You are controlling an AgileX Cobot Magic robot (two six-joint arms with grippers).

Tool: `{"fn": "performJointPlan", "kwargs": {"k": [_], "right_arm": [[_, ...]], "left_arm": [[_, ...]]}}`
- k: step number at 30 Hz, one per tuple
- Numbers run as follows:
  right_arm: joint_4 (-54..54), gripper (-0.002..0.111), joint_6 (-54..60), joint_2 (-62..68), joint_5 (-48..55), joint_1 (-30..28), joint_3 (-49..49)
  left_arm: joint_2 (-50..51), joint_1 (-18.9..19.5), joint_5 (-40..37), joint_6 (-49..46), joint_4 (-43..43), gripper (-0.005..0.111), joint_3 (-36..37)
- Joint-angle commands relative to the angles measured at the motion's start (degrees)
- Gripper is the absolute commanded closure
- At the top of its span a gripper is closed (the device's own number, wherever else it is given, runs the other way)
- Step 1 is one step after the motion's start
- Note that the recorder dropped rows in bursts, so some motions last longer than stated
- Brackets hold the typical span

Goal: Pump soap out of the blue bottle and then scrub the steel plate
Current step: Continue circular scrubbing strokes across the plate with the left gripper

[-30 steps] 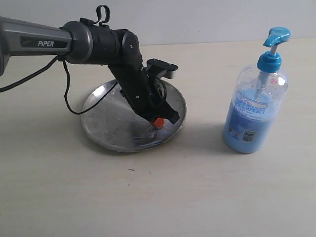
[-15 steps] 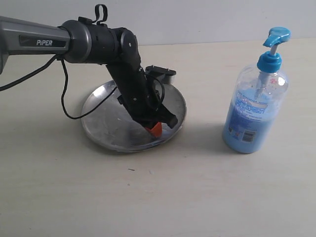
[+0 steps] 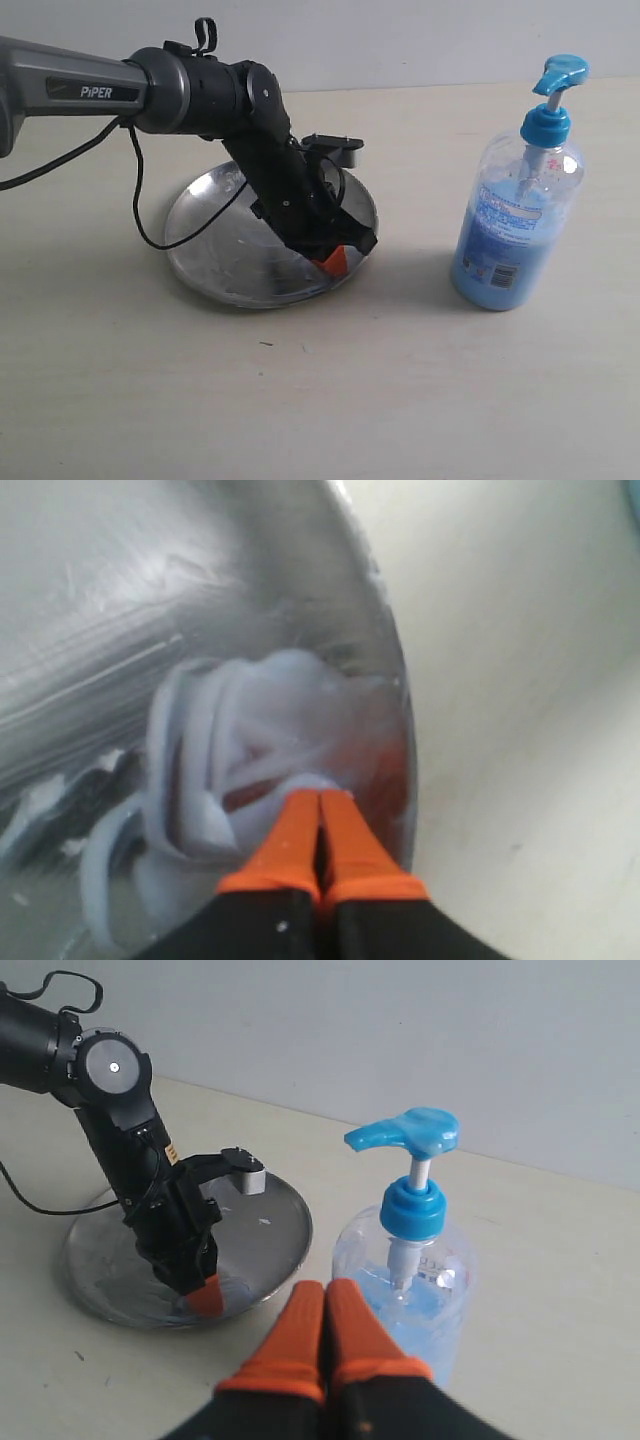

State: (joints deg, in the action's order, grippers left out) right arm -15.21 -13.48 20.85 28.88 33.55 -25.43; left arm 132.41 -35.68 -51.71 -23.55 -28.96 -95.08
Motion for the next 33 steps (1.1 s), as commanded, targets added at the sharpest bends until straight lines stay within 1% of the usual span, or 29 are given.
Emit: {"fn": "performJointPlan", "kwargs": {"k": [1, 6, 12, 13, 16, 19, 21, 23, 29, 33], "right_arm": [[0.2, 0.108, -0.1, -0.2, -0.8, -0.2, 0.5], [0.2, 0.108, -0.1, -0.2, -0.8, -0.2, 0.5], [0.2, 0.108, -0.1, -0.2, -0.8, -0.2, 0.5], [0.2, 0.108, -0.1, -0.2, -0.8, -0.2, 0.5], [0.2, 0.108, -0.1, -0.2, -0.8, -0.2, 0.5], [0.2, 0.108, -0.1, -0.2, -0.8, -0.2, 0.5], [0.2, 0.108, -0.1, -0.2, -0.8, -0.2, 0.5], [0.2, 0.108, -0.1, -0.2, -0.8, -0.2, 0.5], [0.2, 0.108, -0.1, -0.2, -0.8, -0.2, 0.5], [0.2, 0.108, -0.1, -0.2, -0.8, -0.2, 0.5]], "left_arm": [[0.5, -0.3, 4.4, -0.5, -0.8, 0.107, 0.3], [2.0, -0.3, 7.9, -0.5, -2.1, 0.107, 0.3], [3.7, -0.3, 10.0, -0.5, -2.9, 0.107, 0.3], [3.8, -0.3, 10.1, -0.5, -2.6, 0.107, 0.3], [3.5, -0.3, 10.2, 0.2, 2.0, 0.107, 0.3], [3.3, -0.3, 9.7, 0.8, 5.8, 0.107, 0.3], [3.2, -0.3, 9.2, 2.9, 8.9, 0.107, 0.3], [2.9, -0.3, 7.1, 3.0, 10.9, 0.107, 0.3], [0.9, -0.3, 2.3, 2.7, 10.7, 0.107, 0.3], [-0.2, -0.3, 1.5, 2.7, 10.3, 0.107, 0.3]]}}
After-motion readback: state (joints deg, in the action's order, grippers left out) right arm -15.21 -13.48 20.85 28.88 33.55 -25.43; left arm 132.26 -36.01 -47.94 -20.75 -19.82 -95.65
